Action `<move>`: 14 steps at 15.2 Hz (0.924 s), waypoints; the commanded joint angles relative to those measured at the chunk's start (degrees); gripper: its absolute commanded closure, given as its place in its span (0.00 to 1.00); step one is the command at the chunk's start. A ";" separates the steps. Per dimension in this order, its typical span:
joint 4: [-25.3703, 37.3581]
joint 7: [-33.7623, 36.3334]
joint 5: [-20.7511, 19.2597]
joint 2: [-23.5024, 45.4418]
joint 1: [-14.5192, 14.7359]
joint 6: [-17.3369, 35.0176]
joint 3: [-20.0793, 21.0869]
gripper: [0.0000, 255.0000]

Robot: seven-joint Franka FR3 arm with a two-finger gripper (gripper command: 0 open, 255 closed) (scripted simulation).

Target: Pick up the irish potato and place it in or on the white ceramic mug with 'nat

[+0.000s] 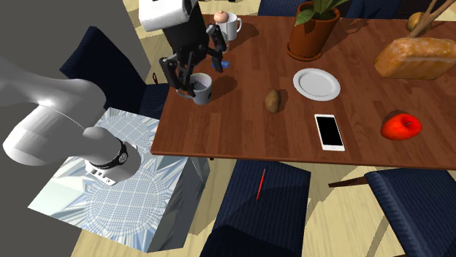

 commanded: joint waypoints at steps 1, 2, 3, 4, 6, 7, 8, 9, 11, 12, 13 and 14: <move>0.22 6.36 0.63 2.15 -1.09 2.03 4.26 0.00; 0.57 9.35 0.78 3.39 -1.76 2.90 6.36 0.00; 1.06 12.38 0.82 4.76 -2.50 3.76 8.48 0.00; 1.66 15.45 0.74 6.26 -3.34 4.59 10.63 0.00; 3.24 21.70 0.20 9.61 -5.37 6.17 15.08 0.00; 4.20 24.92 -0.32 11.47 -6.54 6.91 17.38 0.00; 5.27 28.22 -1.04 13.47 -7.83 7.60 19.75 0.00; 6.46 31.62 -1.96 15.61 -9.26 8.24 22.20 0.00; 9.15 38.78 -4.61 20.38 -12.54 9.33 27.43 0.00; 10.66 42.65 -6.45 23.09 -14.37 9.75 30.23 0.00; 12.29 46.76 -8.74 26.10 -16.36 10.06 33.22 0.00; 14.03 51.20 -11.60 29.51 -18.50 10.20 36.42 0.00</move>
